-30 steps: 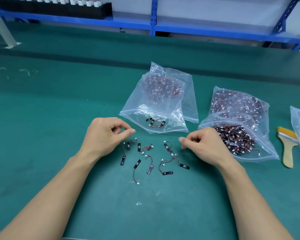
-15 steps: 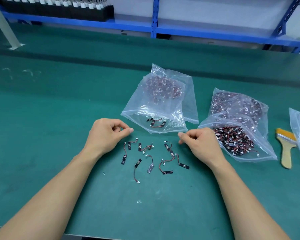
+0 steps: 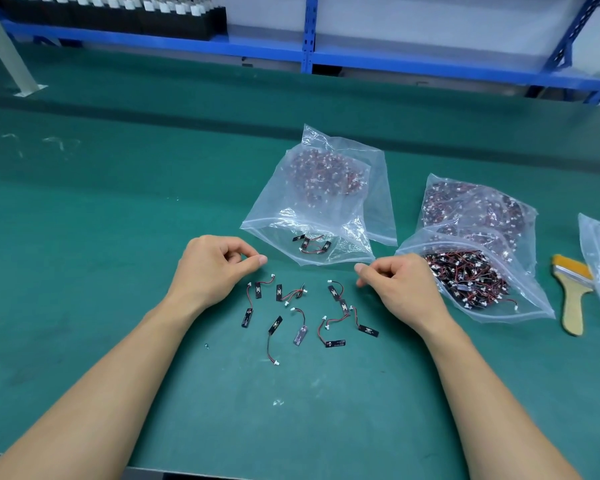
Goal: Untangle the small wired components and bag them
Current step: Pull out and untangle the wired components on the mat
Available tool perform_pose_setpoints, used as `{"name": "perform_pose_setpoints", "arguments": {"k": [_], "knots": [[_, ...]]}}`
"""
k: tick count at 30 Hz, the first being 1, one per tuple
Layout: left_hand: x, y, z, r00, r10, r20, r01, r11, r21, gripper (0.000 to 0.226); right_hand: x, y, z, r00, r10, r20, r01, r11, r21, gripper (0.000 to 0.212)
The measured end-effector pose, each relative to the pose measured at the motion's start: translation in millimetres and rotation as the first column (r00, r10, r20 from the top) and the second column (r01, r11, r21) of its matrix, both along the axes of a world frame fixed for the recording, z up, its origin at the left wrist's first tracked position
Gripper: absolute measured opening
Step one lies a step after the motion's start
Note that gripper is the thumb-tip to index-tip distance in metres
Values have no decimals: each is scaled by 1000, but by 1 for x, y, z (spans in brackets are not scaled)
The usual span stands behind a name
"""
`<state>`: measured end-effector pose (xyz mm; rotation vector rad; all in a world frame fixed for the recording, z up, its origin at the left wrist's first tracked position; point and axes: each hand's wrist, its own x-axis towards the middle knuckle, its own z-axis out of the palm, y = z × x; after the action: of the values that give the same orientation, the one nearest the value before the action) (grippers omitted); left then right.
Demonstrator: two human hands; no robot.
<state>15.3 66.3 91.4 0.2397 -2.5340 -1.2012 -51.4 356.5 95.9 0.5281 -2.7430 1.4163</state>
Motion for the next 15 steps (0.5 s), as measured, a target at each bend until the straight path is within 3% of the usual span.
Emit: {"name": "perform_pose_setpoints", "arguments": {"k": [8,15], "knots": [[-1,0,0,1000,-8,-2,8,1000,3,16,2,1,1,1000,21,18,-22,1000,3,31],[0,0,0,1000,-9,-4,9,1000,3,16,6,7,8,971,233,47,-237,965,115,10]]}}
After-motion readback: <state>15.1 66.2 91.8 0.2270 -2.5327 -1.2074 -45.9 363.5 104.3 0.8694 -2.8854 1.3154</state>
